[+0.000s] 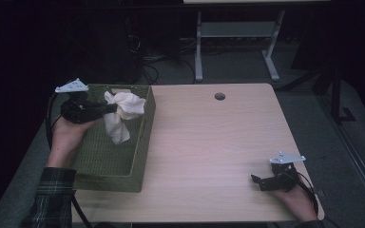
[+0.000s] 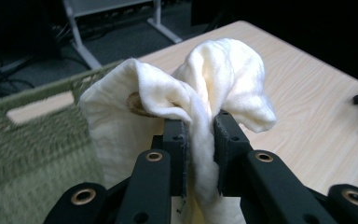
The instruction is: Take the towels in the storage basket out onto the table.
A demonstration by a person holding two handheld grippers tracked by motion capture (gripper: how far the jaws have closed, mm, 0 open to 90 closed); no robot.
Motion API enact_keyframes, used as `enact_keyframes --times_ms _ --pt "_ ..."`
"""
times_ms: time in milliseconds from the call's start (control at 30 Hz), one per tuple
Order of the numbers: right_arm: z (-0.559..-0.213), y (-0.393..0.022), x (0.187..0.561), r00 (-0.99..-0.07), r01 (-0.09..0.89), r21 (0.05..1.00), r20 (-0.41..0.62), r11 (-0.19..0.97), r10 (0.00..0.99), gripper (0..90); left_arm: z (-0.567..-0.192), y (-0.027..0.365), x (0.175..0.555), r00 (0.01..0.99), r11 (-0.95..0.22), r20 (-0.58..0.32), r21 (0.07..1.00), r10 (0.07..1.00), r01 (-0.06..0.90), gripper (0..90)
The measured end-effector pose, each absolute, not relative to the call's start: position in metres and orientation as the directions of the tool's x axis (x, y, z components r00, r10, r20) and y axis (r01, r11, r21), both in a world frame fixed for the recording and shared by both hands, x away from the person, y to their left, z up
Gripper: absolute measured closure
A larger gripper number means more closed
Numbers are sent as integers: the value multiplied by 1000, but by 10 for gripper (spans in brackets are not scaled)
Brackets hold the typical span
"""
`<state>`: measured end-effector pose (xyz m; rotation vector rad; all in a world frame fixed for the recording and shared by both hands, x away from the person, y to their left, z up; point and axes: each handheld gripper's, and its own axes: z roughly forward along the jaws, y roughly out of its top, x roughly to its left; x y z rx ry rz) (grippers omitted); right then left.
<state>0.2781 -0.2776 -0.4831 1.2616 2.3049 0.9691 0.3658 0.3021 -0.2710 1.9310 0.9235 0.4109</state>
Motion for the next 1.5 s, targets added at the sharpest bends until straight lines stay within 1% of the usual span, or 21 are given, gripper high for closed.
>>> enact_keyframes --times_ms 167,633,667,833,867,900,1000,1033,1067,1100,1133,1267,1500 --pt "-483 -278 278 -547 605 704 28 373 836 18 -262 292 364 686 -282 -89 867 722 410 766" --pt "-483 -278 278 -549 604 704 27 374 836 18 -255 233 367 774 -297 -95 889 626 349 768" --pt "-483 -278 278 -549 605 703 27 374 836 18 -255 233 367 774 -297 -95 889 626 349 768" --pt "-483 -278 278 -549 604 703 27 374 836 18 -257 204 367 808 -302 -100 895 580 328 768" --pt "-483 -278 278 -549 604 703 27 374 836 18 -257 204 367 808 -302 -100 895 580 328 768" --pt "-483 -278 278 -549 604 703 27 374 835 18 -259 195 367 819 -302 -105 897 564 322 768" --pt "-483 -278 278 -549 604 704 27 374 836 18 -262 185 367 830 -307 -109 896 547 320 768" --pt "-483 -278 278 -549 604 703 27 374 835 18 -265 175 367 841 -315 -115 894 528 319 768" --pt "-483 -278 278 -549 604 703 27 374 835 18 -265 175 367 841 -315 -115 894 528 319 768" --pt "-483 -278 278 -549 605 703 27 375 835 18 -269 165 367 849 -320 -121 891 514 321 768" --pt "-483 -278 278 -549 605 703 27 375 835 18 -269 165 367 849 -320 -121 891 514 321 768" --pt "-483 -278 278 -549 604 704 27 375 835 18 -281 142 365 870 -336 -133 887 474 318 768" --pt "-483 -278 278 -550 604 703 26 376 835 18 -298 117 364 886 -363 -146 874 440 325 768"
